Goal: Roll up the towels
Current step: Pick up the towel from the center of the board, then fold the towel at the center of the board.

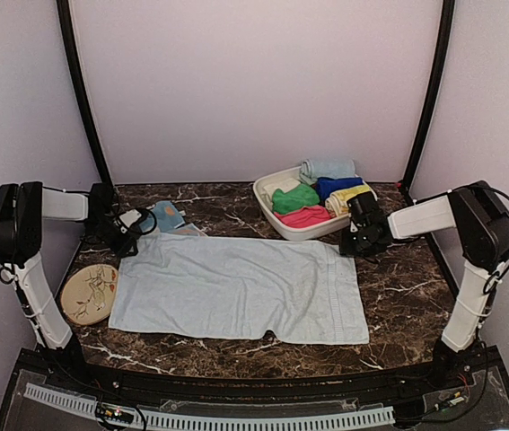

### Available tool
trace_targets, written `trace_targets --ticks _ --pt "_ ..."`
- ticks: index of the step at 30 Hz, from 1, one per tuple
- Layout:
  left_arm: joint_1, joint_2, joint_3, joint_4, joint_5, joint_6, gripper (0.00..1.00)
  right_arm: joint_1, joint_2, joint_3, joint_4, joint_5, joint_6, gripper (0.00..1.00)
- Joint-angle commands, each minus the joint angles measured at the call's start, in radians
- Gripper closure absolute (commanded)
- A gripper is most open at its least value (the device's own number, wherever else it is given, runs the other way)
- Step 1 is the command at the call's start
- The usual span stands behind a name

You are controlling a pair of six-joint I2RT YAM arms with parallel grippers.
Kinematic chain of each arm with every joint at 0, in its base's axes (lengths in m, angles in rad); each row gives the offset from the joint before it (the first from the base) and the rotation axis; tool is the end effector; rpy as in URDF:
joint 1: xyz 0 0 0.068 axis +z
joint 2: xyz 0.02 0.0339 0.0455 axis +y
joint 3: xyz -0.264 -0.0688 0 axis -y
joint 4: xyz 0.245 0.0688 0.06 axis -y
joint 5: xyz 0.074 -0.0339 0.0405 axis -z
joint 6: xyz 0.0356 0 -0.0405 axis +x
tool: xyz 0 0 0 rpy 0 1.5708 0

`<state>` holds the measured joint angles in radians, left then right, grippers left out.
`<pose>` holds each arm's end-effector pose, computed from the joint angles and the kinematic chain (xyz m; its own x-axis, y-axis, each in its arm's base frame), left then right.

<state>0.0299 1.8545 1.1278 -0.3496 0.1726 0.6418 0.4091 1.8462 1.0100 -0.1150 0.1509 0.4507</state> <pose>0.3686 0.0049 0.1530 -0.6736 0.5699 -0.4706 0.5684 0.8065 0.1630 0.3360 0.1399 0.1371 -0.8088 0.1187 -0.5760 0.0435 0.9888 0.1428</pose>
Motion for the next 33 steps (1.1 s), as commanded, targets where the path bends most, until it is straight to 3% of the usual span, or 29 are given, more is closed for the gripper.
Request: trace_targets --ticks 1,5,8,23,27,33 --pt "0.004 0.016 0.009 -0.005 0.035 -0.023 0.61 0.014 0.015 -0.026 0.021 0.009 0.025 0.75" --pt "0.005 -0.012 0.024 -0.032 0.077 -0.036 0.85 0.014 -0.044 -0.048 0.031 0.028 0.033 1.00" --pt "0.005 -0.067 0.023 -0.051 0.103 -0.039 0.96 0.012 -0.109 -0.058 0.028 0.039 0.021 1.00" --pt "-0.001 -0.413 -0.155 -0.103 0.233 -0.031 0.94 -0.112 -0.344 -0.101 -0.088 0.093 -0.045 1.00" --pt "-0.020 -0.460 -0.198 -0.056 0.250 -0.039 0.93 -0.160 -0.364 -0.049 -0.142 0.078 -0.072 1.00" --pt "-0.094 -0.465 -0.210 0.104 0.155 -0.081 0.97 -0.177 -0.357 0.000 -0.178 0.085 -0.105 1.00"
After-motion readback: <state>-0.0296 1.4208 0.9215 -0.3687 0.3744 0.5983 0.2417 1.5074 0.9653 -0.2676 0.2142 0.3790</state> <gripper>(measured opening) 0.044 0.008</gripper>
